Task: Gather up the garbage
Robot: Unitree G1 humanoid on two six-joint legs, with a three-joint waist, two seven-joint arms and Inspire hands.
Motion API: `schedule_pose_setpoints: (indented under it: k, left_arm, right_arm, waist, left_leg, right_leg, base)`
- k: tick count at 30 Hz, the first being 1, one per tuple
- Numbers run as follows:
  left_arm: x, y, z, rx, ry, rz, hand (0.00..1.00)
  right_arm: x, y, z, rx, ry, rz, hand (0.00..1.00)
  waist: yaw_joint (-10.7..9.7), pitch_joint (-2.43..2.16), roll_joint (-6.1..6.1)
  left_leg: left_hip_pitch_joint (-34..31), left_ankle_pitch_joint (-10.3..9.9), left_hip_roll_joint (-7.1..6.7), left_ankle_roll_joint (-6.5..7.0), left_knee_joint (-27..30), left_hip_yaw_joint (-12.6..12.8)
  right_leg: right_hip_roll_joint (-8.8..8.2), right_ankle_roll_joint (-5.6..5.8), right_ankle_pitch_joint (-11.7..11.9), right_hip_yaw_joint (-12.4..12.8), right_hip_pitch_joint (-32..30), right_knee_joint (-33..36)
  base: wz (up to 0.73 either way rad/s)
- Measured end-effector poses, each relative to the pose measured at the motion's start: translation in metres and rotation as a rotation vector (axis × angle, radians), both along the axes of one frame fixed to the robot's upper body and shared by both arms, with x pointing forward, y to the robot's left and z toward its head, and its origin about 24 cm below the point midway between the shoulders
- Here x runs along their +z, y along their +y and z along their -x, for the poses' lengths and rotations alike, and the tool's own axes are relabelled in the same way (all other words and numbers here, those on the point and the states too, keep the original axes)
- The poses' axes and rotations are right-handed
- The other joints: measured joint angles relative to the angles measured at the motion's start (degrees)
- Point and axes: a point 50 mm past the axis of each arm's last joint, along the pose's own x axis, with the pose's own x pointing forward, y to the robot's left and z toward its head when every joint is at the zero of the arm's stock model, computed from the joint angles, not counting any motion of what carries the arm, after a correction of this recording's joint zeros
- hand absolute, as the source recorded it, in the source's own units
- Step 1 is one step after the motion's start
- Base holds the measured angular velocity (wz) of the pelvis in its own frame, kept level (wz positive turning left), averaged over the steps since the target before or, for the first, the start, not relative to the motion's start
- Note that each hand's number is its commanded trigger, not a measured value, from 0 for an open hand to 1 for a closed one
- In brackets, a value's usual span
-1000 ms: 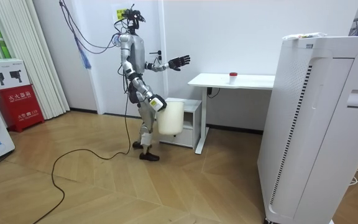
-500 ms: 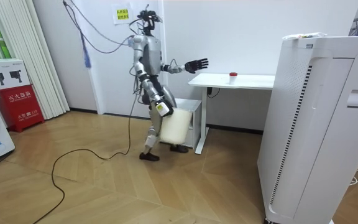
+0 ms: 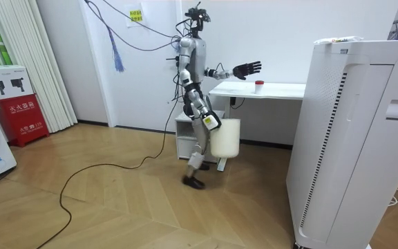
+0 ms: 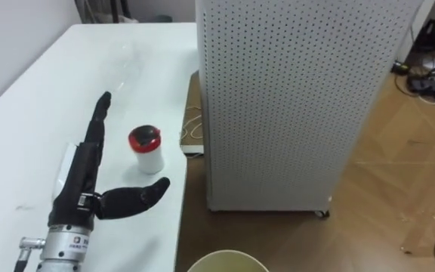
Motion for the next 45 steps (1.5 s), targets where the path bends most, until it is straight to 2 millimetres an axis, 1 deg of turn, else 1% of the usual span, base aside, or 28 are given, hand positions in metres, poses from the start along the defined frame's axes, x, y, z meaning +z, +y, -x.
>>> schedule_pose_setpoints:
  k: [1,2,3,4,5,6,7,8,10,14,17,18,20,21,22,23,24,25,26,27,28,31,34,35,36,37,42,45]
  left_arm:
    - [-0.002,0.0,0.001,0.001,0.01,-0.004,0.0]
    - [-0.004,-0.001,0.002,-0.002,0.018,-0.004,0.0]
    - [-0.004,-0.001,0.003,-0.005,0.017,-0.015,0.0]
    - [-0.005,0.0,0.003,0.004,0.017,-0.016,0.0]
    - [-0.005,0.001,0.003,0.007,0.016,-0.016,0.0]
    - [-0.005,0.001,0.004,0.008,0.018,-0.017,0.0]
    - [-0.005,0.001,0.004,0.008,0.019,-0.019,0.0]
    - [-0.005,0.001,0.003,0.01,0.02,-0.02,0.0]
    - [-0.005,0.003,0.003,0.016,0.026,-0.025,0.0]
    - [-0.006,0.003,0.003,0.015,0.027,-0.029,0.0]
    - [-0.004,0.004,0.003,0.018,0.02,-0.029,0.0]
    - [-0.004,0.005,0.003,0.02,0.019,-0.032,0.0]
    - [-0.003,0.006,0.003,0.025,0.018,-0.032,0.0]
    - [-0.004,0.006,0.004,0.025,0.021,-0.028,0.0]
    - [-0.003,0.002,0.003,0.012,0.015,-0.024,0.0]
    - [-0.001,0.0,0.002,0.007,0.006,-0.023,0.0]
    - [0.001,0.001,0.003,0.016,-0.005,-0.034,0.0]
    - [-0.002,0.005,0.007,0.04,-0.001,-0.041,0.0]
    - [-0.003,0.007,0.008,0.05,0.003,-0.045,0.0]
    - [-0.004,0.011,0.009,0.063,0.003,-0.05,0.0]
    - [-0.003,0.014,0.008,0.076,-0.002,-0.053,0.0]
    - [-0.003,0.015,0.009,0.096,-0.008,-0.05,0.0]
    - [-0.003,0.015,0.01,0.105,-0.012,-0.047,0.0]
    - [-0.003,0.015,0.01,0.111,-0.018,-0.05,0.0]
    - [-0.001,0.015,0.01,0.113,-0.026,-0.052,0.0]
    - [0.001,0.016,0.011,0.114,-0.037,-0.05,0.0]
    - [0.014,0.015,0.012,0.112,-0.095,-0.045,0.0]
    - [0.013,0.015,0.013,0.121,-0.096,-0.041,0.0]
  right_arm:
    - [0.0,0.0,0.0,0.013,0.002,0.012,1.0]
    - [0.0,0.0,0.001,0.016,0.005,0.023,1.0]
    - [0.0,0.0,-0.001,0.03,0.003,0.036,1.0]
    - [0.001,0.002,-0.005,0.052,-0.006,0.044,1.0]
    - [0.002,0.002,-0.006,0.062,-0.01,0.046,1.0]
    - [0.002,0.003,-0.007,0.073,-0.014,0.046,1.0]
    - [0.003,0.003,-0.008,0.079,-0.019,0.045,1.0]
    - [0.004,0.004,-0.009,0.086,-0.025,0.045,1.0]
    - [0.009,0.007,-0.017,0.116,-0.064,0.051,1.0]
    - [0.016,0.01,-0.025,0.148,-0.111,0.035,1.0]
    - [0.018,0.014,-0.027,0.164,-0.122,0.023,1.0]
    - [0.019,0.015,-0.028,0.167,-0.13,0.02,1.0]
    - [0.02,0.017,-0.03,0.171,-0.142,0.012,1.0]
    - [0.02,0.016,-0.028,0.167,-0.138,0.01,1.0]
    - [0.019,0.014,-0.025,0.151,-0.134,0.009,1.0]
    - [0.019,0.013,-0.025,0.14,-0.132,0.009,1.0]
    - [0.018,0.016,-0.024,0.137,-0.131,0.002,1.0]
    - [0.018,0.018,-0.024,0.145,-0.131,-0.003,1.0]
    - [0.018,0.018,-0.025,0.151,-0.136,-0.002,1.0]
    - [0.019,0.017,-0.026,0.158,-0.147,0.002,1.0]
    - [0.019,0.017,-0.025,0.159,-0.149,0.001,1.0]
    - [0.018,0.017,-0.024,0.173,-0.141,-0.01,1.0]
    - [0.016,0.017,-0.021,0.179,-0.123,-0.013,1.0]
    - [0.014,0.016,-0.018,0.181,-0.11,-0.012,1.0]
    - [0.012,0.015,-0.016,0.18,-0.096,-0.013,1.0]
    - [0.011,0.014,-0.014,0.177,-0.086,-0.009,1.0]
    - [0.01,0.011,-0.012,0.187,-0.076,-0.01,1.0]
    - [0.009,0.011,-0.011,0.19,-0.068,-0.015,1.0]
  waist:
    - [-0.18,-0.06,0.26]
    - [-0.32,-0.32,0.52]
    - [0.26,-0.39,0.74]
    - [0.07,-0.41,0.79]
    - [-0.02,-0.37,0.64]
    - [-0.66,-0.29,0.29]
    - [-1.23,-0.36,0.14]
    - [-1.23,-0.39,0.11]
    - [-1.07,-0.37,0.07]
    - [-1.22,-0.42,-0.01]
    - [-1.28,-0.58,-0.3]
    - [-1.26,-0.59,-0.35]
    - [-1.16,-0.39,-0.78]
    - [-1.05,-0.32,-1.32]
    - [-1.42,-0.88,-0.64]
    - [-1.47,-0.93,-1.02]
    - [-0.24,-0.74,-1.95]
    - [1.17,-0.87,-2.38]
    - [1.58,-0.79,-2.29]
    - [1.74,-0.63,-1.99]
    - [1.77,-0.66,-1.79]
    - [1.84,-0.63,-1.18]
    - [1.81,-0.65,-0.83]
    - [1.81,-0.67,-0.75]
    - [1.83,-0.66,-0.71]
    - [1.83,-0.66,-0.72]
    - [1.97,-0.66,-0.72]
    - [2.17,-0.66,-0.74]
  left_leg:
    - [0.84,-0.73,0.48,-0.91,0.08,-1.05]
    - [1.12,-0.8,1.0,-1.29,-0.01,-1.2]
    - [1.62,-0.79,2.09,-1.59,-0.2,-1.02]
    - [2.15,-0.62,2.77,-2.39,-0.74,-0.87]
    - [2.51,-0.42,3.34,-2.78,-0.94,-0.74]
    - [2.87,-0.12,3.8,-3.3,-0.95,-0.33]
    - [3.36,-0.16,4.25,-3.45,-1.15,-0.28]
    - [4.06,-0.15,4.48,-3.45,-1.8,-0.27]
    - [5.94,-0.21,4.96,-3.55,-4.96,-0.33]
    - [6.57,-0.22,4.98,-3.57,-6.08,-0.29]
    - [7.0,-0.23,5.03,-3.59,-5.9,1.2]
    - [7.07,-0.29,5.01,-3.68,-5.84,1.34]
    - [5.08,-0.9,4.95,-4.73,-1.81,2.08]
    - [2.1,-2.32,5.11,-5.82,1.82,2.08]
    - [0.28,-1.88,5.78,-5.55,-2.66,0.92]
    - [0.02,-1.17,5.96,-4.11,-3.4,1.97]
    - [0.17,-0.17,5.82,-3.8,-3.88,3.53]
    - [0.41,-0.17,5.8,-3.8,-3.94,3.97]
    - [0.67,-0.17,5.82,-3.81,-4.0,3.8]
    - [1.11,-0.18,5.81,-3.81,-4.32,3.16]
    - [1.43,-0.17,5.61,-3.82,-4.72,2.89]
    - [2.59,0.1,5.16,-4.14,-5.68,2.87]
    - [2.99,0.25,5.19,-4.27,-5.97,2.81]
    - [2.93,0.26,5.17,-4.28,-5.99,2.62]
    - [2.82,0.26,5.2,-4.29,-6.03,2.5]
    - [2.73,0.27,5.22,-4.29,-6.09,2.42]
    - [2.67,0.31,5.22,-4.34,-6.19,2.04]
    - [2.78,0.34,5.22,-4.36,-6.19,1.98]
  right_leg:
    - [0.8,0.57,6.52,0.12,0.36,-3.63]
    - [1.15,0.41,6.76,-0.11,1.13,-4.11]
    - [2.37,-0.2,7.03,-0.31,2.64,-5.93]
    - [3.44,-0.7,7.34,-0.39,4.25,-7.8]
    - [3.69,-0.8,7.4,-0.29,5.15,-8.74]
    - [4.14,-0.82,7.42,0.59,6.99,-10.56]
    - [4.75,-0.82,7.42,1.67,8.15,-11.73]
    - [5.08,-0.81,7.42,1.65,8.31,-11.98]
    - [6.29,-0.85,7.44,1.35,8.64,-13.02]
    - [6.45,-0.96,7.51,1.67,9.09,-14.15]
    - [6.39,-0.98,7.54,1.93,10.25,-15.37]
    - [6.28,-0.99,7.61,2.47,10.78,-16.19]
    - [5.55,-0.91,7.9,4.99,11.97,-17.78]
    - [5.19,-0.68,7.96,9.18,12.87,-18.94]
    - [5.32,-0.26,7.7,10.35,12.39,-18.75]
    - [5.15,0.29,7.33,10.33,11.92,-18.55]
    - [4.95,0.95,7.36,8.27,10.85,-18.59]
    - [5.33,0.96,7.41,5.44,10.82,-19.07]
    - [5.35,0.66,7.62,3.82,10.89,-19.27]
    - [5.37,0.29,8.15,1.4,11.49,-19.79]
    - [5.23,0.33,8.26,1.19,12.07,-20.1]
    - [5.34,0.36,8.27,1.45,12.78,-20.29]
    - [5.46,0.35,8.27,1.27,12.81,-19.81]
    - [5.46,0.35,8.27,0.84,12.84,-19.78]
    - [5.43,0.29,8.31,-0.15,12.79,-19.74]
    - [5.42,0.27,8.32,-0.52,12.69,-19.72]
    - [5.38,0.26,8.32,-1.41,12.71,-19.74]
    - [5.33,0.26,8.32,-1.83,12.89,-19.75]
  base:
    - [0.27]
    - [0.11]
    - [0.0]
    - [-0.07]
    - [0.18]
    - [0.29]
    - [0.26]
    - [0.05]
    - [-0.12]
    - [-0.09]
    - [0.02]
    - [0.0]
    - [0.15]
    - [0.5]
    - [0.61]
    - [0.49]
    - [0.0]
    - [-0.21]
    - [-0.23]
    - [-0.06]
    - [0.0]
    - [-0.09]
    - [-0.05]
    - [0.0]
    - [0.0]
    - [0.03]
    - [0.04]
    - [0.01]
